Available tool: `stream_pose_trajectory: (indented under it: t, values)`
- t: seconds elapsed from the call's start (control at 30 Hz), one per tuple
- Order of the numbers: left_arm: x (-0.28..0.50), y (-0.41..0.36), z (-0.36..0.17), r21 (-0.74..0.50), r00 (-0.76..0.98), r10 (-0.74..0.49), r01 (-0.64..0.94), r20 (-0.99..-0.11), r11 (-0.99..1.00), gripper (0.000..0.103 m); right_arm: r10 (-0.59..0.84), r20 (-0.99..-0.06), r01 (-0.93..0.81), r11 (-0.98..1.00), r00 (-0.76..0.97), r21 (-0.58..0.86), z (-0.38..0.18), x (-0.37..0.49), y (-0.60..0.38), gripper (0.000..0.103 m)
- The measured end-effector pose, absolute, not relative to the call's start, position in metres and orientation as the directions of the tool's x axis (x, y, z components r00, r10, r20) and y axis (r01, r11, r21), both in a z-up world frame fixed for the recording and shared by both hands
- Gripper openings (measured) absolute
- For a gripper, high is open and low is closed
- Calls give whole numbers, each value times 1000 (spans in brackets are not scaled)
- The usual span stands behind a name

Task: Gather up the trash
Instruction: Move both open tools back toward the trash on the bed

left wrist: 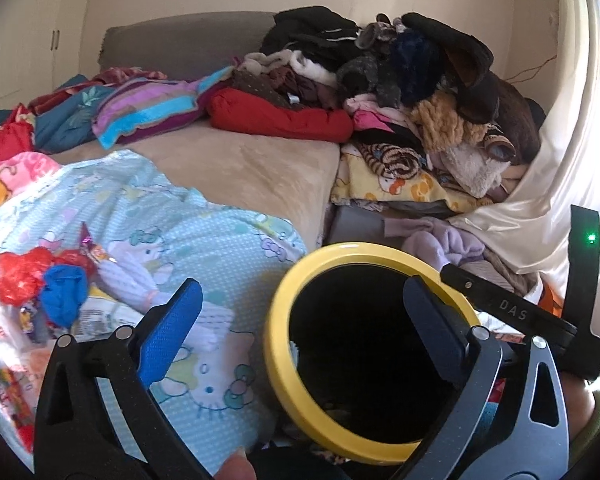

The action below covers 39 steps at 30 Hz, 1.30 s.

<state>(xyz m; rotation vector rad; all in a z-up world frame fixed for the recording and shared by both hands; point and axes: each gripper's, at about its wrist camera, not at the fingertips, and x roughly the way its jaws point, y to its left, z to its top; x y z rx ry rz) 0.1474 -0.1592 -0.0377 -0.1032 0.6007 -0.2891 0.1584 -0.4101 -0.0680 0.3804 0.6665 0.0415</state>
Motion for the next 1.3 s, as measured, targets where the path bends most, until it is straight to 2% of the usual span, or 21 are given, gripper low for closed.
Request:
stream_pose_trajectory:
  t: [0.73, 1.3]
  values:
    - [120, -75, -14, -213, 876, -177, 87, -450, 973, 92, 277, -501, -160, 951, 820, 264, -24, 133, -316, 78]
    - [106, -10, -12, -211, 903, -50, -46, -427, 976, 92, 390, -517, -339, 920, 762, 195, -21, 119, -239, 80]
